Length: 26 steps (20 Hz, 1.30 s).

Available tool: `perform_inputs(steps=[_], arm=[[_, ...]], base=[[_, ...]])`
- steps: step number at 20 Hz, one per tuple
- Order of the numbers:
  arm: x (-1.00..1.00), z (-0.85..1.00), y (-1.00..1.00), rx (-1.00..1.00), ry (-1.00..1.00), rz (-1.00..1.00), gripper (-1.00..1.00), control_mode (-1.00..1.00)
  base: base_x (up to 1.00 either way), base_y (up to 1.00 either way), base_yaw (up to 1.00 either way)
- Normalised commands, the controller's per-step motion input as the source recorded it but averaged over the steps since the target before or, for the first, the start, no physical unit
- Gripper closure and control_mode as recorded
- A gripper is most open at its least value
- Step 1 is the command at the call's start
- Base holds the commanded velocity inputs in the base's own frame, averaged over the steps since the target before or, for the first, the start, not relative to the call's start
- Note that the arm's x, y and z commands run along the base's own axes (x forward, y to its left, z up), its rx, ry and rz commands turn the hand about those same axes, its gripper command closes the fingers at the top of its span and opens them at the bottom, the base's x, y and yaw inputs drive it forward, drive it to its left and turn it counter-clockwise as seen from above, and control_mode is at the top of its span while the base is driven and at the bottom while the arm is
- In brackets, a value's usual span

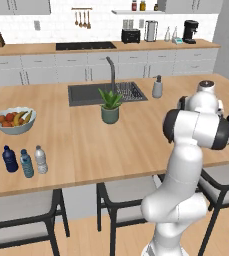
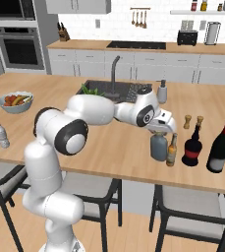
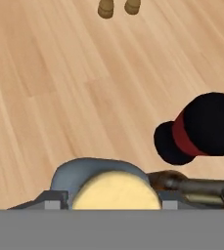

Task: Move the plastic bottles in the middle to the plastics group, and the glass bottles in the middle to the glass group.

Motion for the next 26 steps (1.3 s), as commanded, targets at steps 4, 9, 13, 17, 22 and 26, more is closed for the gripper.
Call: perform_inputs(steps=[4, 9, 13, 17, 22, 26], arm=[[0.00, 0.08, -0.06, 0.00, -0.01, 0.00, -1.00, -1.00], [-0.01, 0.30, 0.00, 0.00, -0.02, -0.05, -1.00, -1.00], [-0.13, 0.37, 0.01, 0.00, -0.07, -0.01, -1.00, -1.00], [-0.26, 0.33, 0.09, 0.00, -0.05, 0.00, -1.00, -1.00], [-0.51, 0.17, 0.34, 0.00, -0.01, 0.01, -1.00, -1.00], [-0.59, 0.02, 0.60, 0.00, 0.00, 0.01, -1.00, -1.00]], base=[[0.00, 0.00, 0.00], [0.00, 0.00, 0.00], [0.00, 0.00, 0.00], [0.00, 0.00, 0.00], [0.00, 0.00, 0.00], [0.00, 0.00, 0.00]])
